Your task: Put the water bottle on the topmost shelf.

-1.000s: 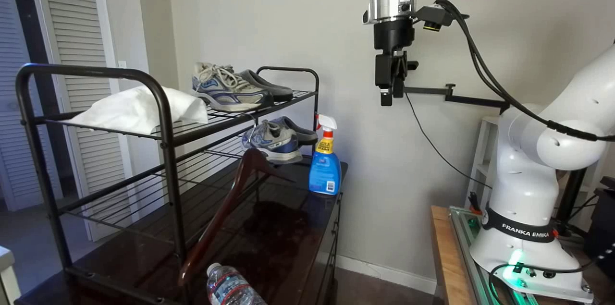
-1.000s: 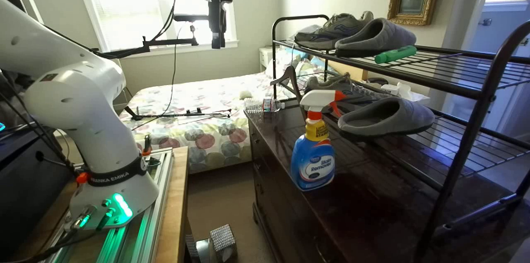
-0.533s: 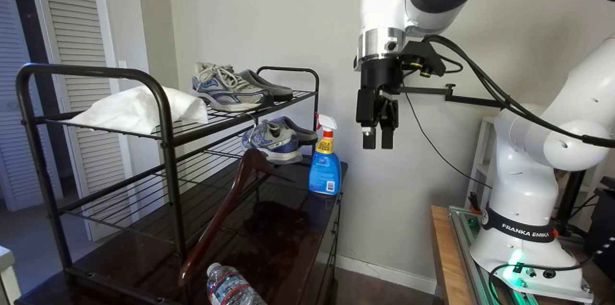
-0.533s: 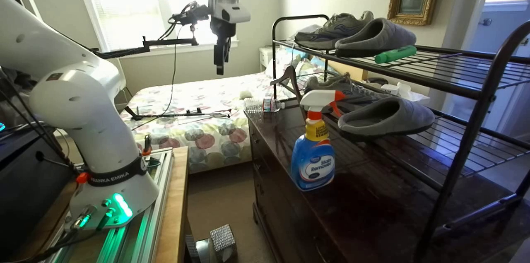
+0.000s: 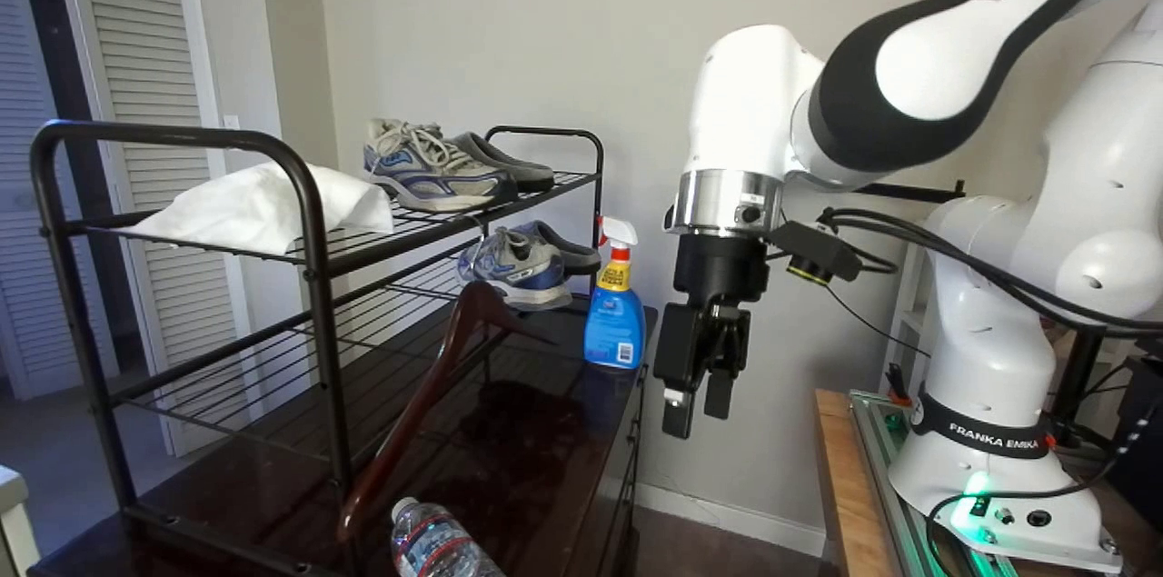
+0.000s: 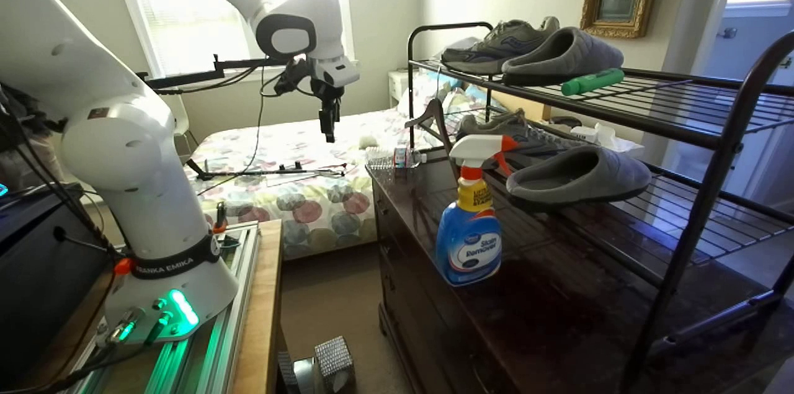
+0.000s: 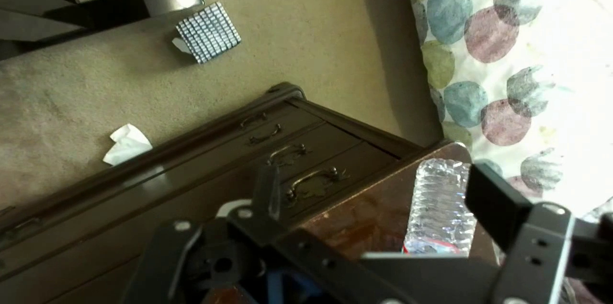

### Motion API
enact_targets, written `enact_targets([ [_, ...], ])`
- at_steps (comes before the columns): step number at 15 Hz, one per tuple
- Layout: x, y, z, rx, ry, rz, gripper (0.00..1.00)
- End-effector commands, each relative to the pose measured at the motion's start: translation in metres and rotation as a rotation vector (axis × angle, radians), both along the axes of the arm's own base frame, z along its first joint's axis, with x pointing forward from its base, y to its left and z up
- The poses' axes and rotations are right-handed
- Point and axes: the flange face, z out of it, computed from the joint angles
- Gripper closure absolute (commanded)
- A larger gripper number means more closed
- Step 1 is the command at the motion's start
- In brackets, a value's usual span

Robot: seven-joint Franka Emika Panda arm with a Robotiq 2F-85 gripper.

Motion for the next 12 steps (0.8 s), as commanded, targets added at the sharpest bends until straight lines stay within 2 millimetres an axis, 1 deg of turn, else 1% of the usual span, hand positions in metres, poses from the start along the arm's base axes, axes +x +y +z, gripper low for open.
enact_targets([
  [1, 0.009, 0.04, -0.021, -0.055, -0.063, -0.024, 0.0],
  [2, 0.0, 0.021, -0.011, -0.034, -0.055, -0.014, 0.0],
  [4, 0.0, 0.033, -0.021, -0.053, -0.06, -0.013, 0.0],
  [7, 0.004, 0.035, -0.022, -0.052, -0.055, -0.013, 0.0],
  [9, 0.017, 0.039, -0.033, 0.011, -0.09, -0.066, 0.0],
  [11, 0.028, 0.05, -0.043, 0.064, -0.147, -0.119, 0.0],
  [12, 0.033, 0.06, -0.052, 0.082, -0.163, -0.125, 0.0],
])
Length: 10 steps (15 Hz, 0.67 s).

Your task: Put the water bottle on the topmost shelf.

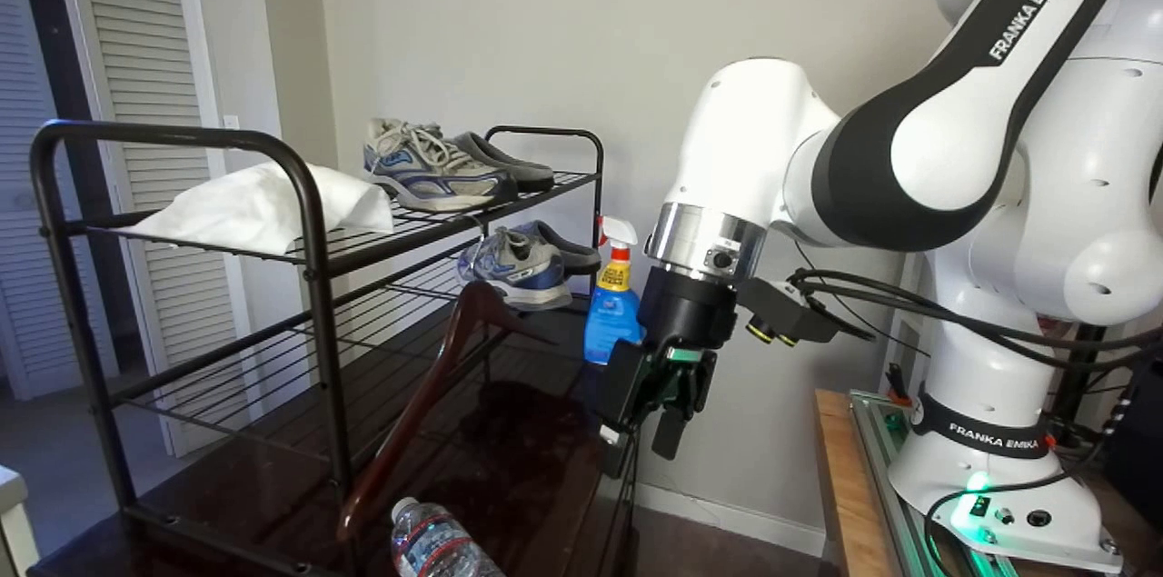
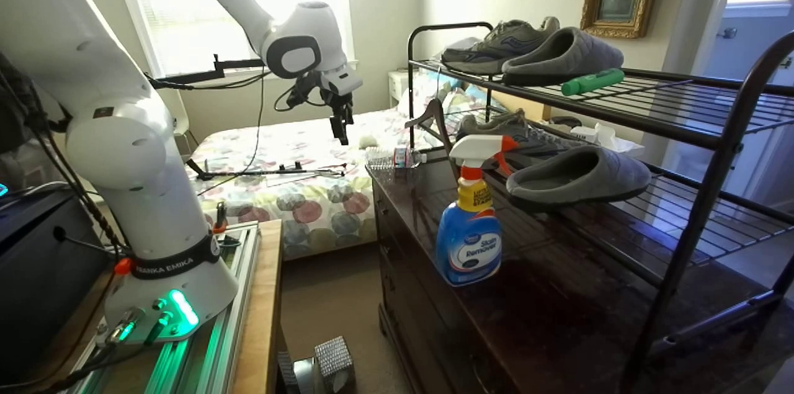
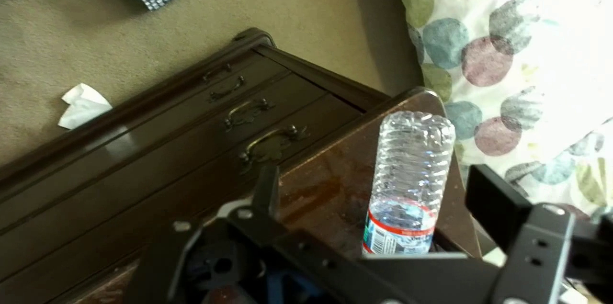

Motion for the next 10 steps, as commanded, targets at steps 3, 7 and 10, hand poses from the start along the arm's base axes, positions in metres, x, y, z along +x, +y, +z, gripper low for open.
enact_targets([
  [3, 0.022, 0.045, -0.049, 0.094, -0.06, -0.032, 0.0],
  [7, 0.035, 0.075, -0.07, 0.14, -0.122, -0.043, 0.0],
  [10, 0.043, 0.077, -0.092, 0.122, -0.126, -0.04, 0.0],
])
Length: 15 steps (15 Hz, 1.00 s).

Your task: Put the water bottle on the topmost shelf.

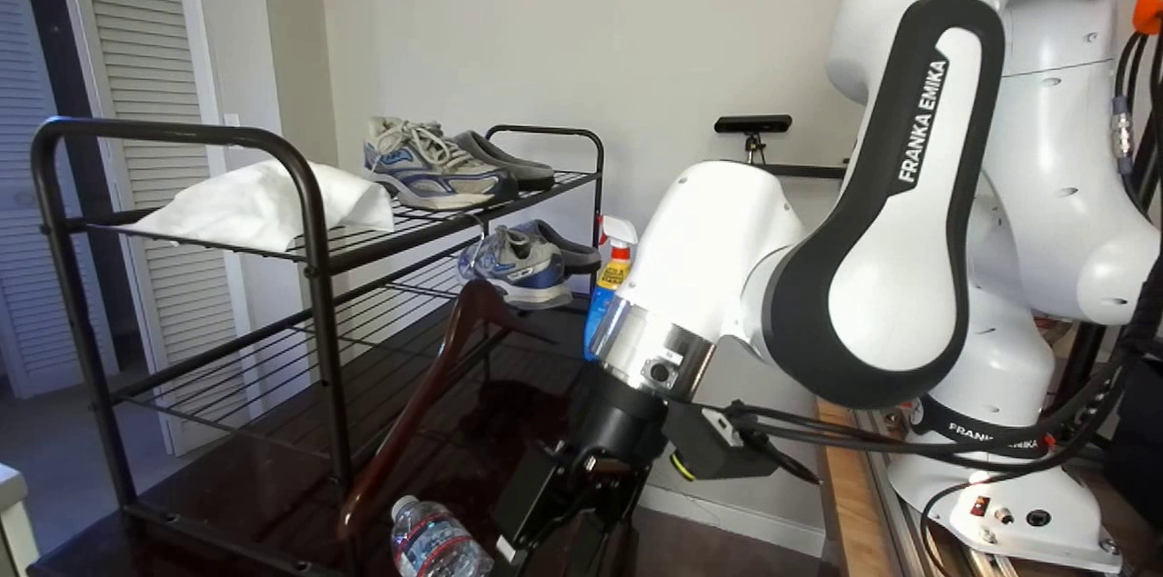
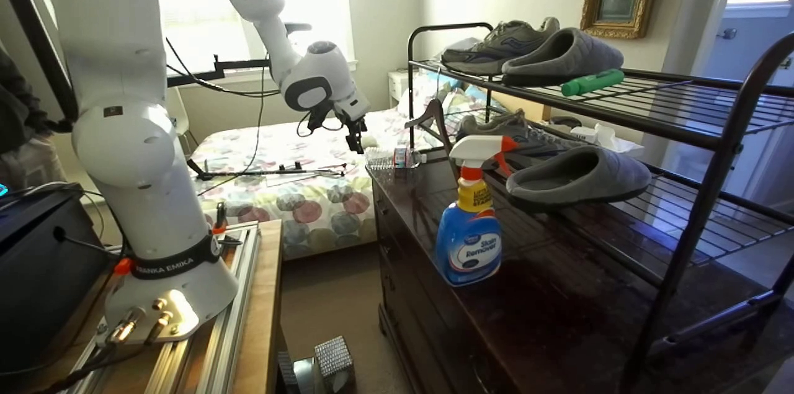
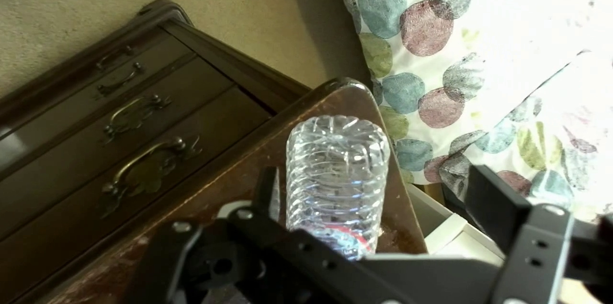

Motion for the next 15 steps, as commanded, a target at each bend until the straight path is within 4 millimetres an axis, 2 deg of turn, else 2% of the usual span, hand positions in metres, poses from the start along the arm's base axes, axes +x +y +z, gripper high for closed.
enact_targets([
  [1, 0.014, 0.006, -0.03, -0.013, -0.01, -0.001, 0.0],
  [5, 0.025, 0.006, -0.045, -0.052, -0.048, -0.007, 0.0],
  [11, 0.042, 0.027, -0.04, -0.057, -0.114, 0.011, 0.0],
  [15, 0.054, 0.029, -0.044, -0.095, -0.137, 0.012, 0.0],
])
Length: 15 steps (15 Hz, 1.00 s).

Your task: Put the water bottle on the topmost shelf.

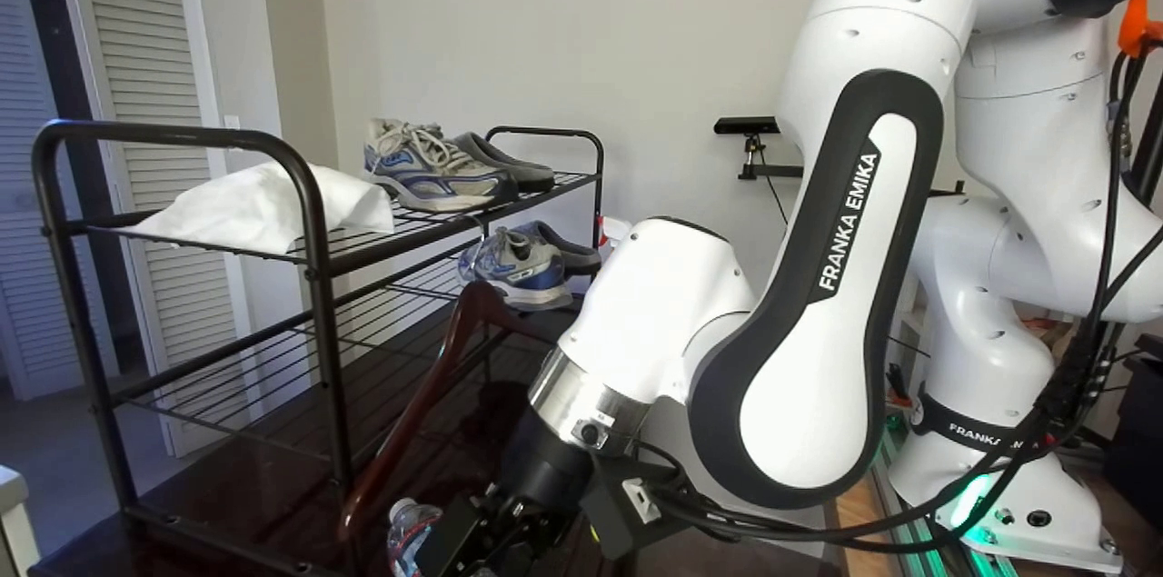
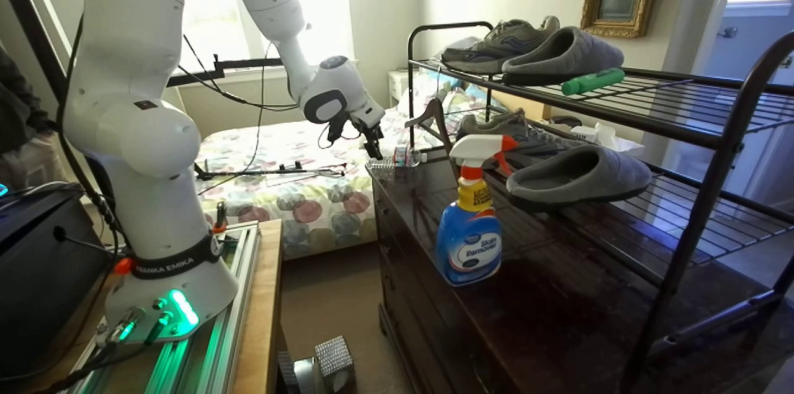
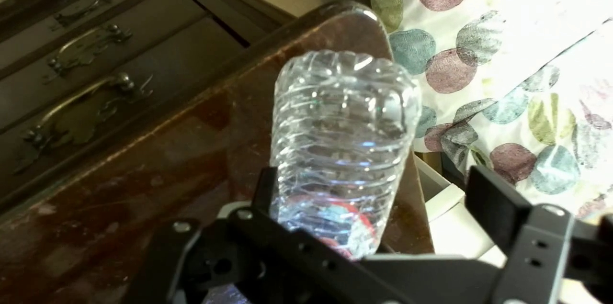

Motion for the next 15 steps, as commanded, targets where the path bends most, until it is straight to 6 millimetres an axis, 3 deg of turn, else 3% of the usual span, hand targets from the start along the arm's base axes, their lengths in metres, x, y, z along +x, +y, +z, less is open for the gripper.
enact_targets([
  [1, 0.013, 0.008, -0.01, -0.038, -0.028, 0.015, 0.0],
  [6, 0.017, 0.013, -0.022, -0.093, -0.03, 0.017, 0.01],
  [7, 0.016, 0.015, -0.023, -0.1, -0.034, 0.019, 0.25],
  [9, 0.016, 0.019, -0.023, -0.114, -0.038, 0.026, 0.3],
  [13, 0.015, 0.023, -0.017, -0.126, -0.045, 0.03, 0.59],
  [15, 0.005, 0.019, -0.009, -0.131, -0.013, 0.031, 0.69],
])
